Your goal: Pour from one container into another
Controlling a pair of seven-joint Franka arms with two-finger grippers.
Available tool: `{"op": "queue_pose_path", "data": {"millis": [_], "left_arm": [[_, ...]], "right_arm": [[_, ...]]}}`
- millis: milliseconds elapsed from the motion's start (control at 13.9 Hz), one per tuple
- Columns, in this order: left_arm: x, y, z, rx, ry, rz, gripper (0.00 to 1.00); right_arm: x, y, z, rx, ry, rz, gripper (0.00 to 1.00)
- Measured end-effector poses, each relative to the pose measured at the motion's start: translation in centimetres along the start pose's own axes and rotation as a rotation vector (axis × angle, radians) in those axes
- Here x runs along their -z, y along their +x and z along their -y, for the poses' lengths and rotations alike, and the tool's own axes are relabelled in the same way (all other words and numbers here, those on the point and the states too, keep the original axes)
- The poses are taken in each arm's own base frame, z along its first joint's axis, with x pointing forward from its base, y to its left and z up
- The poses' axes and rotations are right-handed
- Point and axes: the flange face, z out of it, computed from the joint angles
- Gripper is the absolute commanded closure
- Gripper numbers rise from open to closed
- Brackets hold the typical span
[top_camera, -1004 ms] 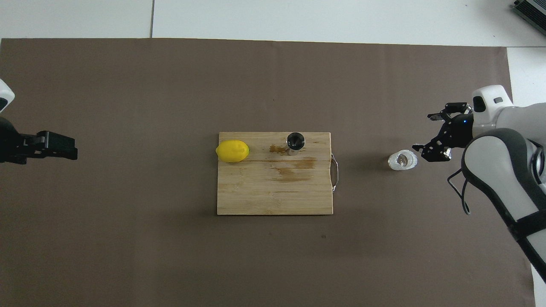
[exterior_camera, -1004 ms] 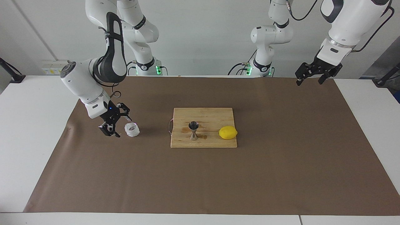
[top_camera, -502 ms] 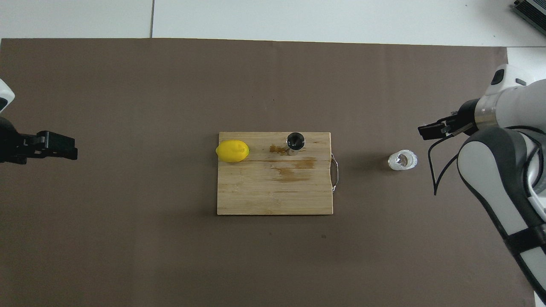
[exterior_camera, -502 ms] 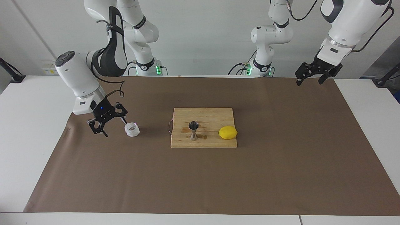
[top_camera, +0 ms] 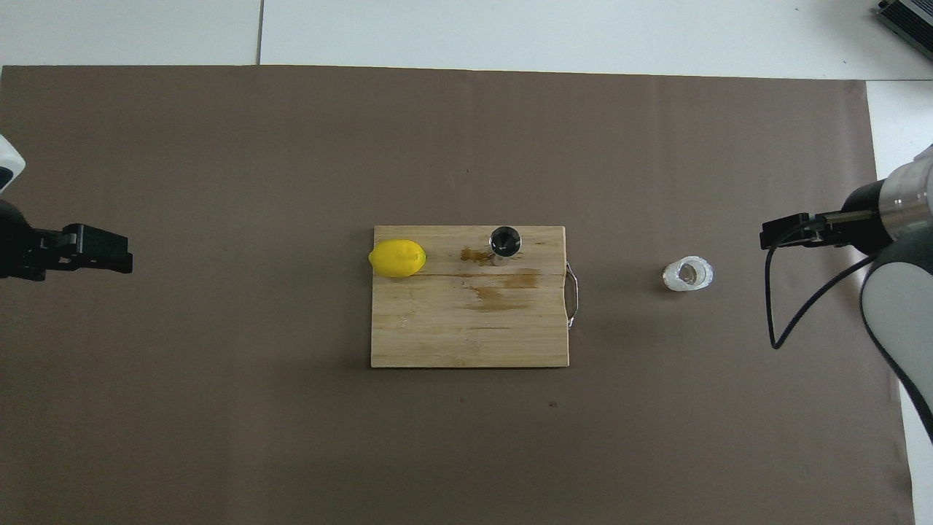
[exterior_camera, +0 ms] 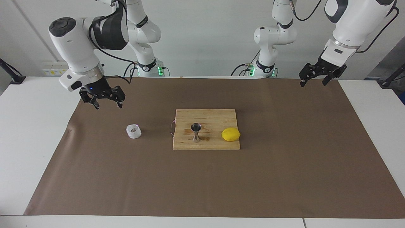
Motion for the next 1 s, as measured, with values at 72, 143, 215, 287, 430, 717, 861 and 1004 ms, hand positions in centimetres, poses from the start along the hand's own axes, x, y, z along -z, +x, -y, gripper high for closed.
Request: {"op": "queue_pose_path", "data": {"millis": [72, 143, 215, 287, 430, 717, 861, 1004], "left_arm": [[0.0, 0.0, 0.0, 0.000, 0.000, 0.000, 0.00], [0.0, 0.0, 0.0, 0.000, 0.000, 0.000, 0.00], [0.0, 0.0, 0.0, 0.000, 0.000, 0.000, 0.00], [0.0, 0.0, 0.0, 0.000, 0.000, 0.000, 0.00], [0.0, 0.0, 0.0, 0.000, 0.000, 0.000, 0.00], [0.0, 0.0, 0.0, 0.000, 0.000, 0.000, 0.00], [0.0, 0.0, 0.0, 0.000, 0.000, 0.000, 0.00], [0.0, 0.0, 0.0, 0.000, 0.000, 0.000, 0.00]], "right_arm": [[1.0, -0.8, -0.1, -0.009, 0.000, 0.009, 0.00], [1.7, -1.4, -0.3, -0.012, 0.000, 0.013, 0.00], [2.1, -1.7, -0.3, -0.013, -0.001, 0.013, 0.00], [2.3, -1.8, -0.2, -0.013, -0.001, 0.010, 0.00], [2.3, -1.8, 0.1, -0.035, -0.001, 0.010, 0.00], [3.1, -1.9, 0.3, -0.078, -0.001, 0.014, 0.00], [3.3, -1.9, 0.4, -0.085, -0.002, 0.011, 0.00], [3.3, -1.8, 1.1, -0.114, -0.003, 0.012, 0.00]]}}
